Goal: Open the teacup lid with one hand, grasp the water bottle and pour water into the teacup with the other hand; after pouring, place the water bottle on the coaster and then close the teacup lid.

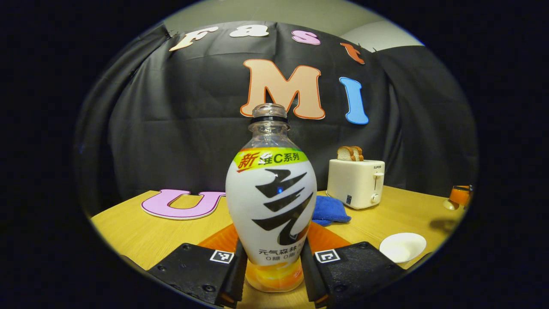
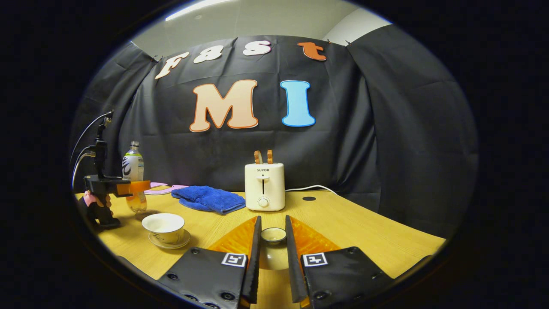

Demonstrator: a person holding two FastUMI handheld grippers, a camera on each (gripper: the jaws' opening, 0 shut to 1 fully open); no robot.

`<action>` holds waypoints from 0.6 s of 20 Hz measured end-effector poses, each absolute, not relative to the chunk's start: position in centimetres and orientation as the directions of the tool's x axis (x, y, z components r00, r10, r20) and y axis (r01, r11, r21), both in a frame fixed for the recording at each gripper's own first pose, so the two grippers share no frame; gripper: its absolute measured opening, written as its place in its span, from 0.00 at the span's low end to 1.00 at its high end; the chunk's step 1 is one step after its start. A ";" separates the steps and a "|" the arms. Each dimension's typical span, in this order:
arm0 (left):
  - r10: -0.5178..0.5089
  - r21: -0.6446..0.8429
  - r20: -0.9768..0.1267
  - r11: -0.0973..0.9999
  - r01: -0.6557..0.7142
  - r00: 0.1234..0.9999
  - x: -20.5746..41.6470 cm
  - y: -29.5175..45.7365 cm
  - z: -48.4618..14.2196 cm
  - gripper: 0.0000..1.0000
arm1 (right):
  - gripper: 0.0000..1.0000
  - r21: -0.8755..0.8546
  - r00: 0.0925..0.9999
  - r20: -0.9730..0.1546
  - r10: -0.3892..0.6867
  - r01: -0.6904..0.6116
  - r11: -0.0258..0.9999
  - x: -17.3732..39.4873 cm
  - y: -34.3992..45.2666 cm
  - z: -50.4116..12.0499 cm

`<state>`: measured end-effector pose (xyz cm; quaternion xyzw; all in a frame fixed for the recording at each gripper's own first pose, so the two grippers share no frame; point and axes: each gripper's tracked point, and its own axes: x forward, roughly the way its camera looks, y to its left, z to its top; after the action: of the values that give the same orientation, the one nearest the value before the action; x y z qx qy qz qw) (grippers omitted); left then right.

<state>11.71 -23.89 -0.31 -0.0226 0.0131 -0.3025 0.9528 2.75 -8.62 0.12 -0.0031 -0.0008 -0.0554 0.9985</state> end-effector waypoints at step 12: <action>-0.572 -0.031 -0.039 0.820 0.571 0.820 12.6 -24.9 -1.4 0.64 | 0.33 -0.006 0.994 0.003 -0.113 0.113 0.994 2.7 -8.7 0.1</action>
<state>12.55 -24.90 -1.38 -0.0090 0.0231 -0.2995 0.9538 2.70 -8.70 0.13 -0.0031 -0.0013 -0.0568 0.9984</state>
